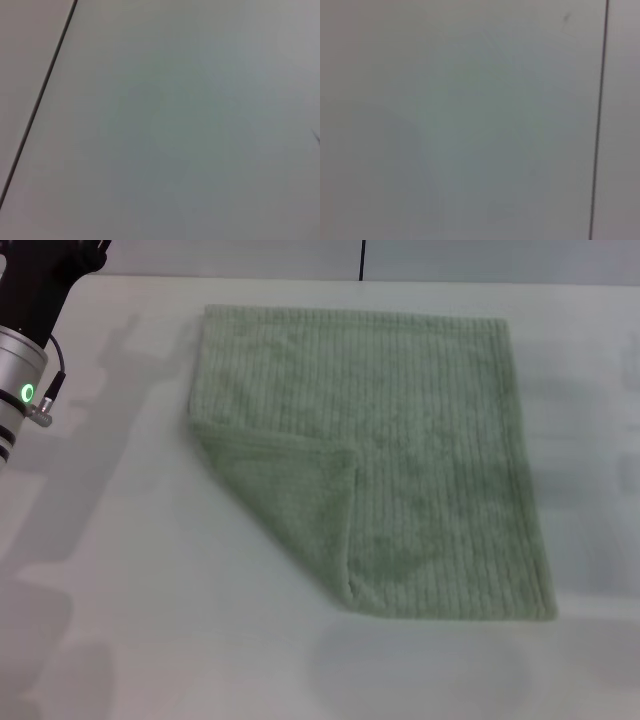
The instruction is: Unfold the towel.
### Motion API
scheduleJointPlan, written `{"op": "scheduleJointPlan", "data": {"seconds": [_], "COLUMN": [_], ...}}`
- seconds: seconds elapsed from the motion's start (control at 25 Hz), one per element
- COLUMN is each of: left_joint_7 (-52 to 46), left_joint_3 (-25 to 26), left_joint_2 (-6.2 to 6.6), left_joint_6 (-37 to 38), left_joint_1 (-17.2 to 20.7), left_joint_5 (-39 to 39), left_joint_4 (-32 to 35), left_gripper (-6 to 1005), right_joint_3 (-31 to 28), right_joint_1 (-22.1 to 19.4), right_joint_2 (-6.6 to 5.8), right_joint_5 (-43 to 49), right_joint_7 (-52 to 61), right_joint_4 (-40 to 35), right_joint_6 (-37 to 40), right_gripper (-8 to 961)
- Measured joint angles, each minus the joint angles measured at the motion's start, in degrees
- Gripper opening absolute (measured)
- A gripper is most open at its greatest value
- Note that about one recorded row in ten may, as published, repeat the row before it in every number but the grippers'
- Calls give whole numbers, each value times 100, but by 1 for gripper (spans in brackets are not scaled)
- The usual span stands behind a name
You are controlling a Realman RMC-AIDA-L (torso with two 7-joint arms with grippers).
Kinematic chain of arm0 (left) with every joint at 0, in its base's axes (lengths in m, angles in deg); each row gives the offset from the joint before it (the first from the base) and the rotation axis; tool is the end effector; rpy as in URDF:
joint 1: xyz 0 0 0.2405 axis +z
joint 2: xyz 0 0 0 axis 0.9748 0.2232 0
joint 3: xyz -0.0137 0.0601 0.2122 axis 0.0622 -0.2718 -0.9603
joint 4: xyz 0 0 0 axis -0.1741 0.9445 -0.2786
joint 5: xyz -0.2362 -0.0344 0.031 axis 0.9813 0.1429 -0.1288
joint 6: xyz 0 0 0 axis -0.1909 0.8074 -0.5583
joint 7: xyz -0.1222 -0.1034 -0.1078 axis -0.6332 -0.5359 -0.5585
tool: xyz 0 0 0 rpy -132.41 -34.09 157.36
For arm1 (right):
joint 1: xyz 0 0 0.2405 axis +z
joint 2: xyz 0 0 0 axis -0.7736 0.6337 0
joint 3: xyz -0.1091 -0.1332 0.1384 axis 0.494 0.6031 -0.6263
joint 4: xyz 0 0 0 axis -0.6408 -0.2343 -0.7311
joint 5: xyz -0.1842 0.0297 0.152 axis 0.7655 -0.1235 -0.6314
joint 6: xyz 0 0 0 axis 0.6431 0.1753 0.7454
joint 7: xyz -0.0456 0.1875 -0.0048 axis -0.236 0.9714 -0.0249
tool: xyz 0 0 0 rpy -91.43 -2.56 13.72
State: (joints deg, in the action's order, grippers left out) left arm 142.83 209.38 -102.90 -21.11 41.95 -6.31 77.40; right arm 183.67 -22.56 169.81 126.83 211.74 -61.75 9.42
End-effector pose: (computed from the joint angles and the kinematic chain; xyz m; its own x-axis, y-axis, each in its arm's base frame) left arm -0.2607 0.4291 0.0248 0.4676 -0.1648 0.8684 0.8201 -0.2857 -0.4958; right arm 0.2953 0.4240 0.0356 0.8218 0.1653 -0.5453 -0.5648 0.1091 -0.8180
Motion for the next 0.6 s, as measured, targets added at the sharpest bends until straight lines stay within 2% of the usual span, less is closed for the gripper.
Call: {"op": "scheduleJointPlan", "data": {"seconds": [0.2, 0.32, 0.4, 0.6], "left_joint_7": [0, 0, 0, 0], "left_joint_3": [-6, -9, -9, -9], "left_joint_2": [0, 0, 0, 0], "left_joint_6": [2, 3, 3, 3], "left_joint_1": [-11, 3, 5, 32], "left_joint_5": [0, 0, 0, 2], "left_joint_4": [-3, -22, -23, -42], "left_gripper": [797, 797, 797, 796], "right_joint_3": [0, -3, -5, -42], "right_joint_1": [32, -22, -41, -225], "right_joint_2": [-12, -53, -67, -172], "right_joint_5": [92, 178, 207, 603], "right_joint_7": [5, 7, 7, 10], "right_joint_4": [-234, -552, -630, -1241], "right_joint_6": [123, 468, 565, 1351], "right_gripper": [421, 294, 258, 168]}}
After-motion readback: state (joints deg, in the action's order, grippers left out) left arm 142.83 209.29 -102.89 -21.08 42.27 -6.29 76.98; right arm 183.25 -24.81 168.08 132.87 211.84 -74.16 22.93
